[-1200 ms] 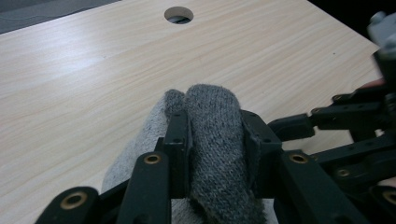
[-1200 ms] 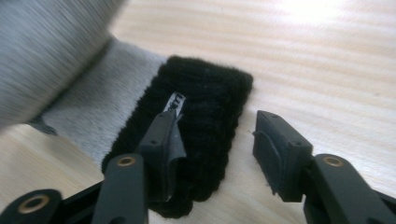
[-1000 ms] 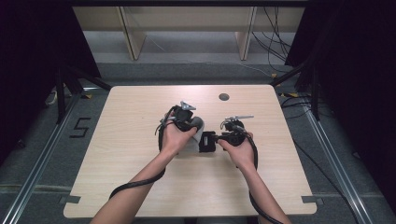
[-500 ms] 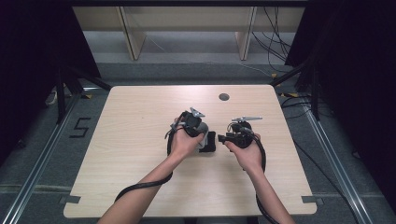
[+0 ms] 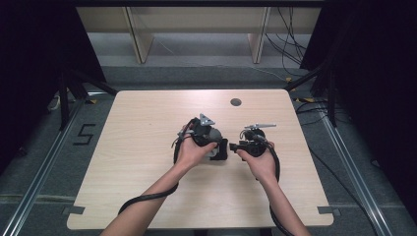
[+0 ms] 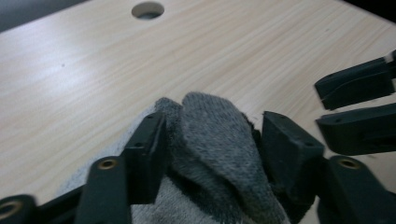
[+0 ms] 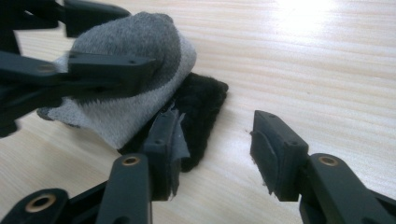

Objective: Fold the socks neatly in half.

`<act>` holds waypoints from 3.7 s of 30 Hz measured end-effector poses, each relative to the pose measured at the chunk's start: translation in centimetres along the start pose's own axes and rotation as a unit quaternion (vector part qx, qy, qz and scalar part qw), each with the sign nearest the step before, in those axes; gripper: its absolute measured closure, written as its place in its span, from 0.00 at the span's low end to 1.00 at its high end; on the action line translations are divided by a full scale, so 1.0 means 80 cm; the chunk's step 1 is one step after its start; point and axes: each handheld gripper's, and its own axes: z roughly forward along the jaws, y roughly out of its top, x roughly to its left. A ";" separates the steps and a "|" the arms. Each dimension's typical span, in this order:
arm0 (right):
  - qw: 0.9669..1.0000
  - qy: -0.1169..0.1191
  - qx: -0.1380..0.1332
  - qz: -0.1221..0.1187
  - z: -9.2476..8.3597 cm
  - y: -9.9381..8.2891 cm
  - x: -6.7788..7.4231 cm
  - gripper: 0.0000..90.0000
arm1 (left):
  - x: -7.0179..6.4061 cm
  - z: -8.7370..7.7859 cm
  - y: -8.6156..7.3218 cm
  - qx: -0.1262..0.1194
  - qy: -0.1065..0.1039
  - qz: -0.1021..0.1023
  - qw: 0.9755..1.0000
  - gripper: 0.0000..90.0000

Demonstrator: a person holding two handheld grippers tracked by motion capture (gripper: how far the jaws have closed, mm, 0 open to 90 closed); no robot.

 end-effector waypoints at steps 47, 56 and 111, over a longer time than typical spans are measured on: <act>1.000 -0.008 0.024 -0.015 0.027 0.021 0.014 0.91 | 0.013 -0.012 -0.020 0.057 -0.064 0.028 0.996 0.93; 1.000 -0.003 0.015 -0.021 0.024 0.029 0.023 0.91 | 0.033 -0.060 0.001 -0.018 -0.027 0.018 0.999 0.94; 1.000 0.002 -0.006 0.020 0.027 0.040 0.025 0.93 | 0.013 -0.045 -0.062 -0.001 -0.020 0.056 0.998 0.63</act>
